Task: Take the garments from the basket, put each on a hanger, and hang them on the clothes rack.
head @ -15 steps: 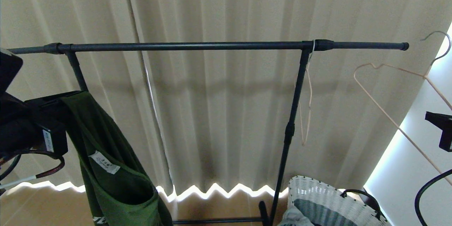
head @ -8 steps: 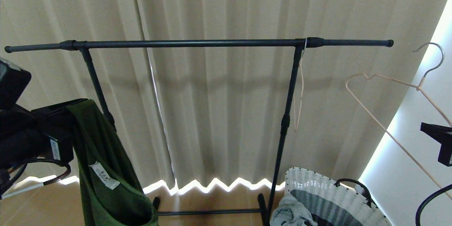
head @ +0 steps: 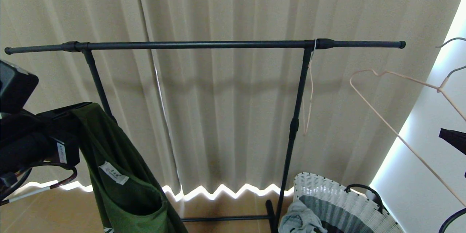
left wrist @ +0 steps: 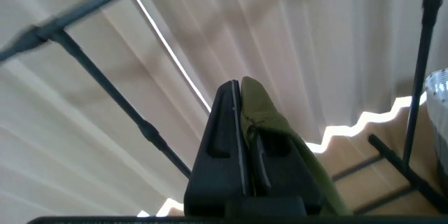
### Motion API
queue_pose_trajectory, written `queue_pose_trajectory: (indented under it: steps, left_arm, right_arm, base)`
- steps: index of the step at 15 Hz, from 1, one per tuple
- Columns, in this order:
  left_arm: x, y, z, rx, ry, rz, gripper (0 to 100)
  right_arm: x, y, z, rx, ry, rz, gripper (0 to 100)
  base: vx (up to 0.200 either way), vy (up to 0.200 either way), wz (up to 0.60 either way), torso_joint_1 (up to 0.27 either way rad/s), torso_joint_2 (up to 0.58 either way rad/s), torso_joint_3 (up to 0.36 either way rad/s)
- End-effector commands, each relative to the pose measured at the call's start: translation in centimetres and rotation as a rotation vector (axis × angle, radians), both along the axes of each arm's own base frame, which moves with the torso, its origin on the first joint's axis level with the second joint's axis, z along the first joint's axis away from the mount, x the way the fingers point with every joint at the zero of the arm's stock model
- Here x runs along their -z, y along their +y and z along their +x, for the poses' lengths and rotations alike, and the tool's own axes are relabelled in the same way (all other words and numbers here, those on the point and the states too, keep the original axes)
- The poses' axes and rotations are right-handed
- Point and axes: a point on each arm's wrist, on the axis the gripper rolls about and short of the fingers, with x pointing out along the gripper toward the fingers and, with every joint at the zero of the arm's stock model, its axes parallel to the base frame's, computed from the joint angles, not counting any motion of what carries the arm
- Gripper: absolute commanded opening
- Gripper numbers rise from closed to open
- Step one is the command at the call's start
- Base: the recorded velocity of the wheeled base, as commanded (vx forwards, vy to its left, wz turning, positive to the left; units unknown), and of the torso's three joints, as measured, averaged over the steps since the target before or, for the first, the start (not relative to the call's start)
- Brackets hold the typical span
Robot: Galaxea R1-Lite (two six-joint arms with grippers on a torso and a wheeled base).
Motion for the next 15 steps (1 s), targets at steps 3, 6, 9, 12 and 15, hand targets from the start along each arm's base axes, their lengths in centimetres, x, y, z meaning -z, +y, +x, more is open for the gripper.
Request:
queue_pose_trajectory:
  steps: [3,6,9,12,15]
  left_arm:
    - [0.0,0.0,0.1,0.0,0.001,-0.001,0]
    - [-0.1,0.0,0.1,0.0,-0.001,0.0,0]
    - [-0.1,0.0,0.1,0.0,-0.004,-0.001,0]
    - [-0.3,0.0,0.1,0.0,-0.008,-0.002,0]
    - [-0.2,0.0,0.1,0.0,-0.007,-0.002,0]
  right_arm:
    - [-0.3,0.0,-0.2,-0.002,-0.023,-0.001,0]
    - [-0.7,0.5,-0.5,-0.042,-0.045,-0.001,0]
    - [-1.0,0.9,-1.0,-0.072,-0.068,0.021,0]
    - [-1.1,1.0,-1.4,-0.099,-0.082,0.027,0]
    - [-0.9,1.5,-1.3,-0.139,-0.069,0.029,0]
  base:
    - [0.0,0.2,0.0,-0.002,0.0,0.001]
    - [0.0,0.2,0.0,0.004,0.0,0.006]
    - [0.0,0.2,0.0,-0.001,0.0,0.002]
    - [0.0,0.2,0.0,-0.001,0.0,0.004]
    - [0.0,0.133,0.0,0.005,0.0,0.002]
